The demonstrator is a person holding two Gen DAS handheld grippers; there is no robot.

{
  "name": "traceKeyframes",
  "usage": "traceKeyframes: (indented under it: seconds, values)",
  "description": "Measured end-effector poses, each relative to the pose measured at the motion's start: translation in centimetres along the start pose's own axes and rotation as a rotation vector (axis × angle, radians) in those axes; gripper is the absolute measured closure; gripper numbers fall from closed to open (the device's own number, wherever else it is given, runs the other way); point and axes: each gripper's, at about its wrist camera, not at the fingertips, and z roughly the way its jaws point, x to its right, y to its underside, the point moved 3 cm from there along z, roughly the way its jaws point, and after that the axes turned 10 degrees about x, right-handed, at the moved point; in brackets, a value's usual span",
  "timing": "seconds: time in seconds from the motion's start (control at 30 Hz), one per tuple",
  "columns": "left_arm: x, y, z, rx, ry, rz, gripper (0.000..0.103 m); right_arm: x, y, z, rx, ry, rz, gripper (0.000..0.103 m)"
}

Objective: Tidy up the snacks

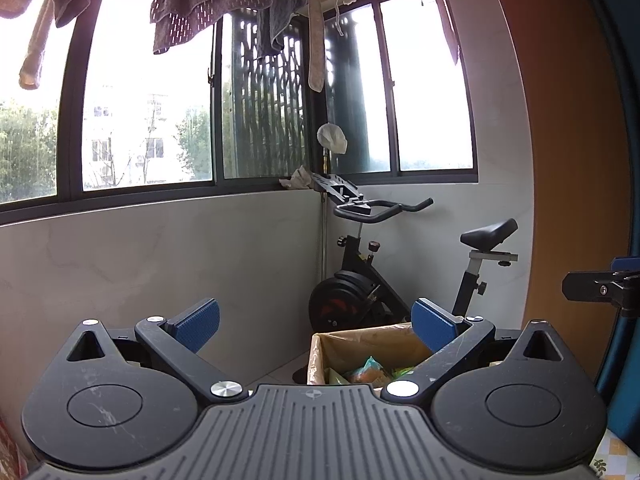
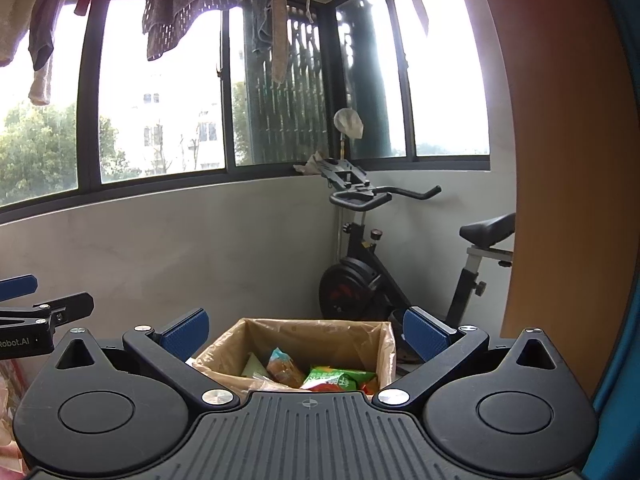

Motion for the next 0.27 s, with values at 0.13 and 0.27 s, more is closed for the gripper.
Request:
traceKeyframes:
  seconds: [0.13,0.27]
  values:
    - [-0.06,0.06,0.0,0.0,0.001,0.0,0.0,-0.07,0.05,-0.03,-0.002,0.0,-0.001,0.0]
    - [-0.22,0.14,0.11,-0.007,0.001,-0.003,0.0,-0.09,0.15,0.05,-0.006,0.001,-0.003,0.0]
